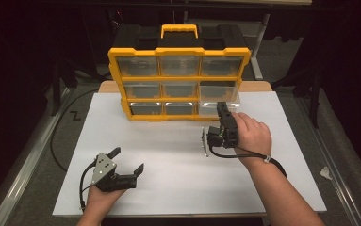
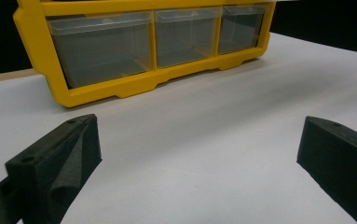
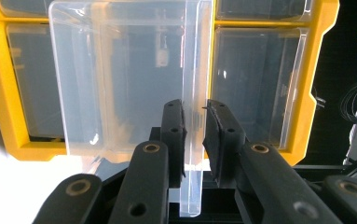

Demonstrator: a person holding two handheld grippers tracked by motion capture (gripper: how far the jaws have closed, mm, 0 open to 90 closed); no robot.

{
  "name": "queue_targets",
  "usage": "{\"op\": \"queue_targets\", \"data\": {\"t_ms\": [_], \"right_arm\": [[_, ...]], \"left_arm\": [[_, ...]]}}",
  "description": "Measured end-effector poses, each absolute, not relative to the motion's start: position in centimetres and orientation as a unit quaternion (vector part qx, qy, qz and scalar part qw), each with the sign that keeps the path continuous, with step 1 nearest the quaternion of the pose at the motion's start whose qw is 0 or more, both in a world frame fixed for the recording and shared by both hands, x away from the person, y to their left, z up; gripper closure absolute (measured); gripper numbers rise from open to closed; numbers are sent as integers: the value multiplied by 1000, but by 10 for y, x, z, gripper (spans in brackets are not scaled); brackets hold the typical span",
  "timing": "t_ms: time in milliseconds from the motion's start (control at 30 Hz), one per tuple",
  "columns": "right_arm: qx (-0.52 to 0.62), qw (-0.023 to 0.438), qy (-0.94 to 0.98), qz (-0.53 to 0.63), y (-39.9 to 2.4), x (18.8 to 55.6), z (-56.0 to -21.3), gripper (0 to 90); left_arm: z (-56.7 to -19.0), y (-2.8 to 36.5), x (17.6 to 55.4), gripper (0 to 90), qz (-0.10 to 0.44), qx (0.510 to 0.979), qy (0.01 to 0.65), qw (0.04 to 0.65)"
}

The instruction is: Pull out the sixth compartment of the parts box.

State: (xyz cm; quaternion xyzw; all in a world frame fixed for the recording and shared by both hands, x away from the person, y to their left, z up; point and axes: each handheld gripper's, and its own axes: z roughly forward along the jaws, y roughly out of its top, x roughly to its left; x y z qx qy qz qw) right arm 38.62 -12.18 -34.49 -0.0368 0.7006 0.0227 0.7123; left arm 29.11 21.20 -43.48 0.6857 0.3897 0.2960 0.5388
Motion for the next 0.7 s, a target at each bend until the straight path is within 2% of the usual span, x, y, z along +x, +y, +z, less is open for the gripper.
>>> {"op": "queue_targets", "data": {"t_ms": [567,700], "right_arm": [[-37,715,697,22,-120,388,-345,797],[-36,705,708,22,-120,388,-345,699]], "left_arm": [[-435,212,291,3,295,688,389,537],[-435,212,291,3,295,688,388,537]]}}
